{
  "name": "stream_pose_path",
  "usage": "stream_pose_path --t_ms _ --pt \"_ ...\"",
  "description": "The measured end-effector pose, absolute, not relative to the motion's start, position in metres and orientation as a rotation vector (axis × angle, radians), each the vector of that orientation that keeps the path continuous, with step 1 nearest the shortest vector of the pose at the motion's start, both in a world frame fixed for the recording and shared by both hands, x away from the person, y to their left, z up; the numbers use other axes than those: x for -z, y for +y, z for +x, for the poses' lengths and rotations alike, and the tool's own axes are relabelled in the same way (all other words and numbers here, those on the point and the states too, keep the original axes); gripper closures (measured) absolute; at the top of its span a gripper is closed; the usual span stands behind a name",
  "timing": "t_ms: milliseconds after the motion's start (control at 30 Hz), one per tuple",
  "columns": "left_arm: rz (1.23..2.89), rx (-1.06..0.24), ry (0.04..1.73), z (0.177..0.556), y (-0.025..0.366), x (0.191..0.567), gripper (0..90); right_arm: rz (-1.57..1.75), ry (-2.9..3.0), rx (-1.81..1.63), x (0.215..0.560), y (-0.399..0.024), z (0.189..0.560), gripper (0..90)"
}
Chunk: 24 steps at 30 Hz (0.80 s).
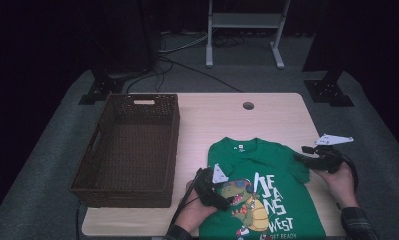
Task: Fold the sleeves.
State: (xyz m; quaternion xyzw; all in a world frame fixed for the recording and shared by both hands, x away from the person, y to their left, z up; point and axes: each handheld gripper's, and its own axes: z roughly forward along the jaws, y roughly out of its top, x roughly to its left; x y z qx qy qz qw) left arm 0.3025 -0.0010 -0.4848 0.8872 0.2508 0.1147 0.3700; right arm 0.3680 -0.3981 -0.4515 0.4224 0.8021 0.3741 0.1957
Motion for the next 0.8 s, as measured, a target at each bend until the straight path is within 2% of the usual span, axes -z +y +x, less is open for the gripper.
stream_pose_path --t_ms 733,800 --pt "2.276 -0.294 0.644 0.303 -0.001 0.485 0.0 1.335 2.209 -0.976 0.473 -0.432 0.378 56.8" --pt "2.276 -0.294 0.644 0.303 -0.001 0.485 0.0 1.35 2.218 -0.978 0.476 -0.434 0.379 60.4"
